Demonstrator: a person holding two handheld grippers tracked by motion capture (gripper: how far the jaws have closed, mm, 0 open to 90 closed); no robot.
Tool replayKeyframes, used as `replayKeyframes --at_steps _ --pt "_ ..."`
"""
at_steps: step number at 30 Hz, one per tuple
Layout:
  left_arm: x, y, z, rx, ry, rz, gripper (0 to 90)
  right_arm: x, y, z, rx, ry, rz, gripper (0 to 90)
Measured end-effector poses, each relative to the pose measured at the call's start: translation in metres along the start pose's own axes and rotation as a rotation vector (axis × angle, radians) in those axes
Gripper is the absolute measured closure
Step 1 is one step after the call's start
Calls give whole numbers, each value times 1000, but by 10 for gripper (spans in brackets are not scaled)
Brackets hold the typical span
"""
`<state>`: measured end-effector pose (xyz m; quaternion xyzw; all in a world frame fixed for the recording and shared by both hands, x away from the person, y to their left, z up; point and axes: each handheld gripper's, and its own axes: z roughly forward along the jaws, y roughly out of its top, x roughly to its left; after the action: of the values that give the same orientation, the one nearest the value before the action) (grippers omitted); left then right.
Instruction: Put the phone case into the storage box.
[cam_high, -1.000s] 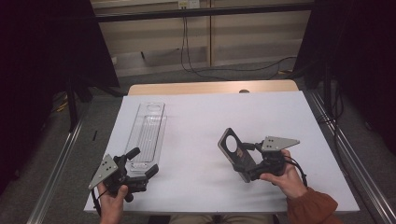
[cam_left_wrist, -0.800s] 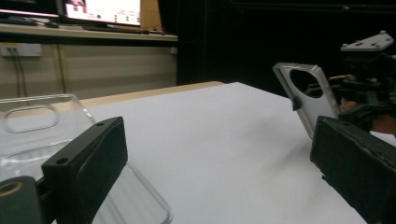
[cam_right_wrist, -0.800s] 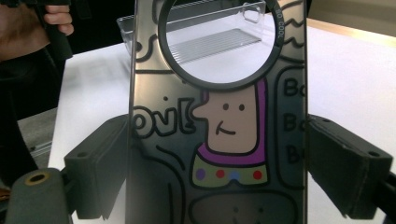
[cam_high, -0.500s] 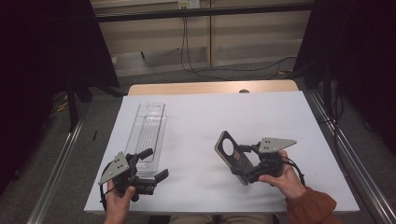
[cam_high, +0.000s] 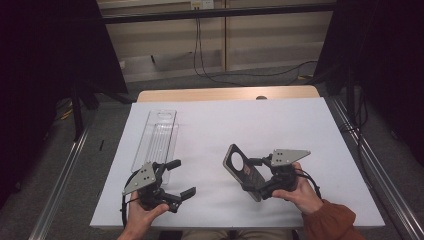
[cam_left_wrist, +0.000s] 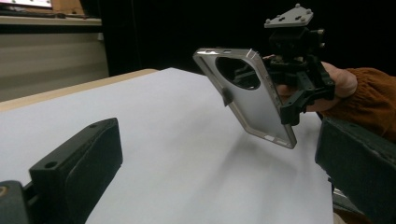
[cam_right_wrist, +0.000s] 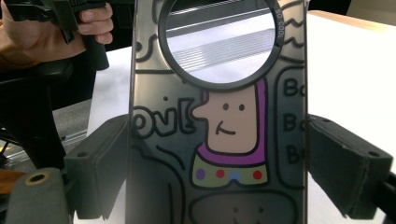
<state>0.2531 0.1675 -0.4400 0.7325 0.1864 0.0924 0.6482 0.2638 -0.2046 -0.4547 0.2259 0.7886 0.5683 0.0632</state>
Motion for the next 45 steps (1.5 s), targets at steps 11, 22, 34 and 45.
replayKeyframes --at_steps 11,22,34,45 --pt "6 16 32 -41 -67 33 8 0 7 0 -11 10 -12 121" --pt "9 29 72 -76 -192 29 5 -1 10 -5 -33 8 -27 121" --pt "7 21 84 -57 -227 30 5 1 7 -1 -18 37 -44 121" --pt "6 21 98 -60 -286 17 4 4 11 -2 -25 86 -56 121"
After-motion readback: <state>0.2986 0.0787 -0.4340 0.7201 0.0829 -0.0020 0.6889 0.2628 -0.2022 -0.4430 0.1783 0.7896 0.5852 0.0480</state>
